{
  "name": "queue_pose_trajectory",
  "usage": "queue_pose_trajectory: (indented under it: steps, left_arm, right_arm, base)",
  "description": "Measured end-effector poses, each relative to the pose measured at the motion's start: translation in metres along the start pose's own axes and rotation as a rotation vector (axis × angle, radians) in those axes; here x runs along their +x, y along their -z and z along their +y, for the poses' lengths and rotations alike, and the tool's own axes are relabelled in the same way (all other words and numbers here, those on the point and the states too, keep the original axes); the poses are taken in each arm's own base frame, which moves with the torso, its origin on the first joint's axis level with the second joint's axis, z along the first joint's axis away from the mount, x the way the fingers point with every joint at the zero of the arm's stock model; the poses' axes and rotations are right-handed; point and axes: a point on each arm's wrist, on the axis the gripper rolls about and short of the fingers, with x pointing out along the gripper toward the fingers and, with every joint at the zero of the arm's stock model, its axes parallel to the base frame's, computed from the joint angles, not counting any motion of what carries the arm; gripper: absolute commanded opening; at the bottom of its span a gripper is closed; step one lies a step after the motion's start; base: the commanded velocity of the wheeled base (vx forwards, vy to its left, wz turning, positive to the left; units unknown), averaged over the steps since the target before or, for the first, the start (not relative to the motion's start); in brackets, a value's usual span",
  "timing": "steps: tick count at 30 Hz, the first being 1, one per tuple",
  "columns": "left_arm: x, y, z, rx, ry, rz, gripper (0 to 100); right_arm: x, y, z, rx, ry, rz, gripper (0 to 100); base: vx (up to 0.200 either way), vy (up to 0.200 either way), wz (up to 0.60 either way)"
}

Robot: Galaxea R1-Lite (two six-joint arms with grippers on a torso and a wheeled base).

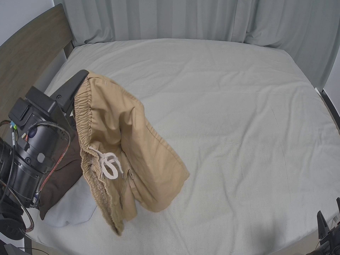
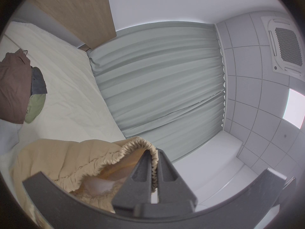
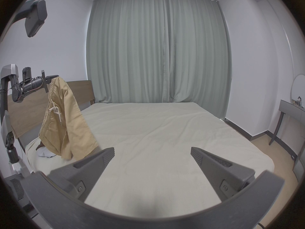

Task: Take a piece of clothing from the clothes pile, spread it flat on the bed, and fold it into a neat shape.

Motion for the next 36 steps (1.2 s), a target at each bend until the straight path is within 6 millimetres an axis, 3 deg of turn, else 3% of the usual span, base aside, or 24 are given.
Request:
queue_pose_trajectory:
  steps: [5,11,19,24,28,32,36]
  left_arm:
    - [-0.002,-0.001,-0.001,0.003,0.002,0.006,0]
    - [-0.001,0.008,0.013,0.026,-0.05,0.041,0]
    - [0.008,0.035,0.037,0.086,-0.129,0.132,0]
    - [0.022,0.066,0.041,0.073,-0.118,0.22,0]
    - [0.035,0.103,0.035,0.045,-0.074,0.302,0]
    - [0.048,0.136,0.021,0.006,-0.008,0.356,0]
    - [0.059,0.165,-0.004,-0.066,0.098,0.395,0]
  right_arm:
    - [0.0,0.0,0.0,0.0,0.0,0.0,100]
    - [0.0,0.0,0.0,0.0,-0.001,0.0,100]
    - [0.0,0.0,0.0,0.0,0.0,0.0,100]
    - [0.0,0.0,0.0,0.0,0.0,0.0,100]
    - [0.0,0.0,0.0,0.0,0.0,0.0,100]
    - [0.0,0.0,0.0,0.0,-0.001,0.0,100]
    - [0.0,0.0,0.0,0.0,0.0,0.0,100]
  base:
    - [0.0,0.0,0.0]
    - [0.0,0.0,0.0]
    - [0.0,0.0,0.0]
    - [0.0,0.0,0.0]
    - [0.0,0.0,0.0]
    - [0.0,0.0,0.0]
    - [0.0,0.0,0.0]
